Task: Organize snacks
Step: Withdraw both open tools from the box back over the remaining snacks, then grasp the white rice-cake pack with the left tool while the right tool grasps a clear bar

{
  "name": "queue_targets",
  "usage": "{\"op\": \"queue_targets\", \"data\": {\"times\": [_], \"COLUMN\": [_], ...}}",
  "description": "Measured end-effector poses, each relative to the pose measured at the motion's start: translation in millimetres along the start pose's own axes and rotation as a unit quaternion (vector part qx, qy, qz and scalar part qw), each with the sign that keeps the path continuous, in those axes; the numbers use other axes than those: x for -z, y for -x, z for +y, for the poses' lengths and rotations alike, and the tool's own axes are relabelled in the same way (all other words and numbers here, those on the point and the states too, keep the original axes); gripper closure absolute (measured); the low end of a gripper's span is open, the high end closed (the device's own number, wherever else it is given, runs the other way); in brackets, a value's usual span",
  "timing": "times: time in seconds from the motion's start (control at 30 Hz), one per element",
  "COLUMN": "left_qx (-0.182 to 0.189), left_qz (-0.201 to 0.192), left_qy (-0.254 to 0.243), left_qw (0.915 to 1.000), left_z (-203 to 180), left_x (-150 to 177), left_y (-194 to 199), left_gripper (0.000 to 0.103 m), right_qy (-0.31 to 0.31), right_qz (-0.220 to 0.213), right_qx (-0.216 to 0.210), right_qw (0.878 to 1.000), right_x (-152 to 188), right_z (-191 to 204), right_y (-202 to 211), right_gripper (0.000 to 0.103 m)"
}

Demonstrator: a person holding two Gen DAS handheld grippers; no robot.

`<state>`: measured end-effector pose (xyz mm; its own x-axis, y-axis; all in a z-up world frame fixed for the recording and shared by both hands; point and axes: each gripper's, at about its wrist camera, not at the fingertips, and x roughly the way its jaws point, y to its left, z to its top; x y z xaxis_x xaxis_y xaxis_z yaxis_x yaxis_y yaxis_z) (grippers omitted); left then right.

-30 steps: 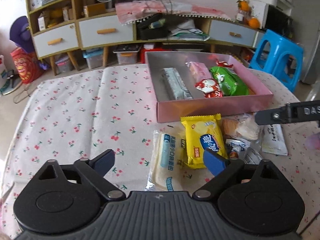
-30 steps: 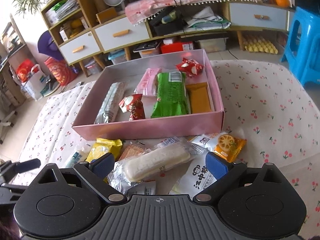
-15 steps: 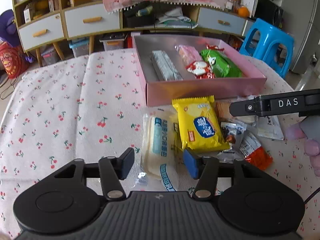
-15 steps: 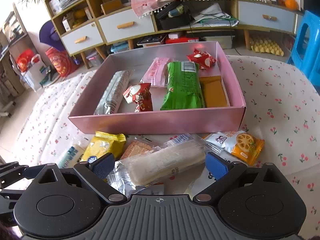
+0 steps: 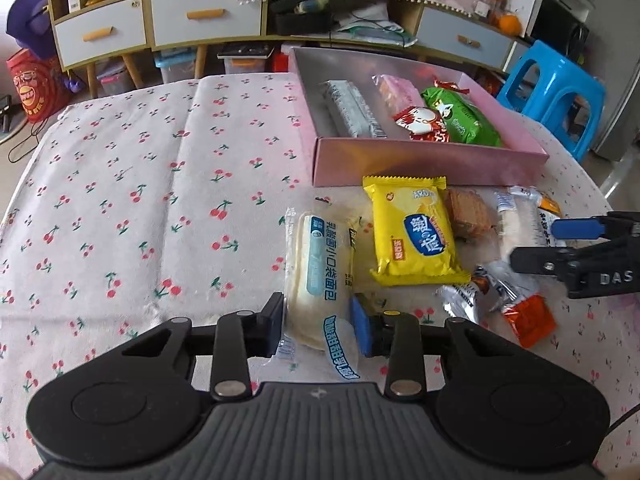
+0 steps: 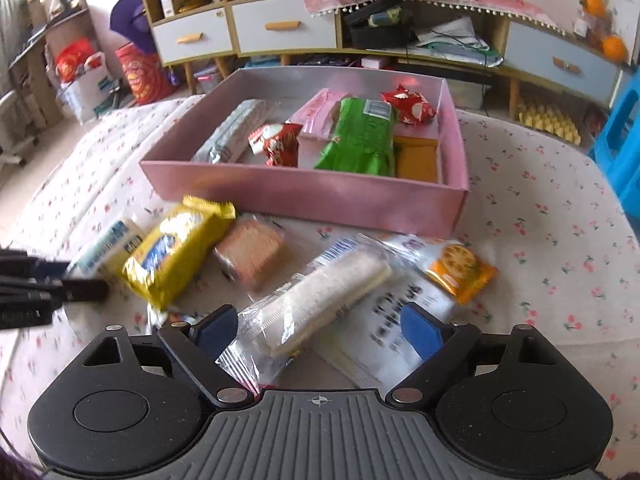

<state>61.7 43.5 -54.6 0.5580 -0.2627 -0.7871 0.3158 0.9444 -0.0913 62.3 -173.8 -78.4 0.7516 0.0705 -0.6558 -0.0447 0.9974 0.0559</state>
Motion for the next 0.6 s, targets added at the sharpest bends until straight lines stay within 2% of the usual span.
{"op": "queue_targets", "data": {"times": [0.2, 0.27, 0.3, 0.33, 0.43, 0.6], "left_qx": [-0.015, -0.015, -0.018, -0.024, -0.032, -0.042], "left_qz": [0.000, -0.003, -0.004, -0.004, -0.004, -0.007], "left_qy": [-0.013, -0.016, -0.016, -0.015, -0.012, -0.020], "left_qw": [0.9998, 0.9997, 0.9997, 0.9996, 0.9994, 0.9989], "left_z": [-2, -4, -5, -6, -8, -14], "left_x": [5, 5, 4, 4, 2, 0], "left_y": [4, 3, 1, 0, -4, -6], "left_gripper": [0.064, 0.053, 0.044, 0.041, 0.041, 0.044], "right_qy": [-0.012, -0.032, -0.042, -0.050, -0.052, -0.029], "right_qz": [-0.015, -0.016, -0.016, -0.016, -0.020, -0.025], "right_qx": [0.015, 0.013, 0.007, -0.002, -0.016, 0.003], "right_qw": [1.000, 0.999, 0.999, 0.999, 0.998, 0.999], "right_x": [6, 6, 5, 4, 1, -1], "right_z": [-16, -21, -23, -23, -17, 0], "right_y": [15, 18, 18, 18, 15, -1], "right_gripper": [0.017, 0.021, 0.023, 0.027, 0.028, 0.032]}}
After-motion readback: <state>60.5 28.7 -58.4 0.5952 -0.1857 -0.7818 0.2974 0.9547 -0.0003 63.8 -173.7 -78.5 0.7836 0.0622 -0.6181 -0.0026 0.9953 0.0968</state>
